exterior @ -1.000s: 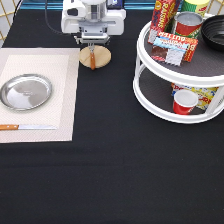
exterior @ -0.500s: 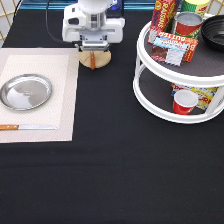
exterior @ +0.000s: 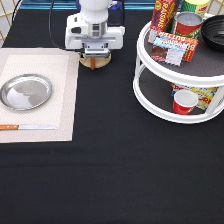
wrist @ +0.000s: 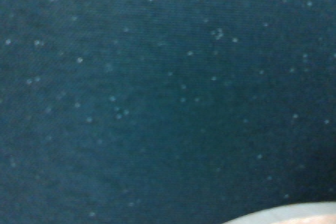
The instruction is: Arrange plate and fork
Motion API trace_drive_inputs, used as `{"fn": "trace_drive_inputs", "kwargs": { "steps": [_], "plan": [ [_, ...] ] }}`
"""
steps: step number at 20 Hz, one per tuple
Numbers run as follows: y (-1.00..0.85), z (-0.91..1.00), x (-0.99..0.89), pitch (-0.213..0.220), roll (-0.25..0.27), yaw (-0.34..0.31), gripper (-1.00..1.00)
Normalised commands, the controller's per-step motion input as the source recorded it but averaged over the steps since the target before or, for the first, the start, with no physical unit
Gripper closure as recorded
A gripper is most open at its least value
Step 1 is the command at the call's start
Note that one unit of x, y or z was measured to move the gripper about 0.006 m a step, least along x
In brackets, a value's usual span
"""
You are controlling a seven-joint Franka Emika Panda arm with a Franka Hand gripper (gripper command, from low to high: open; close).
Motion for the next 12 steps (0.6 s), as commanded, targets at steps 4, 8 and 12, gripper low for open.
{"fn": "trace_drive_inputs", "kwargs": {
  "steps": [4,8,12],
  "plan": [
    [-0.16,-0.22,-0.07,-0.049,0.088,0.007,-1.0],
    [-0.23,-0.28,-0.15,-0.052,0.099,0.0,-1.0],
    [-0.2,-0.27,-0.17,-0.046,0.1,0.0,1.0]
  ]
}}
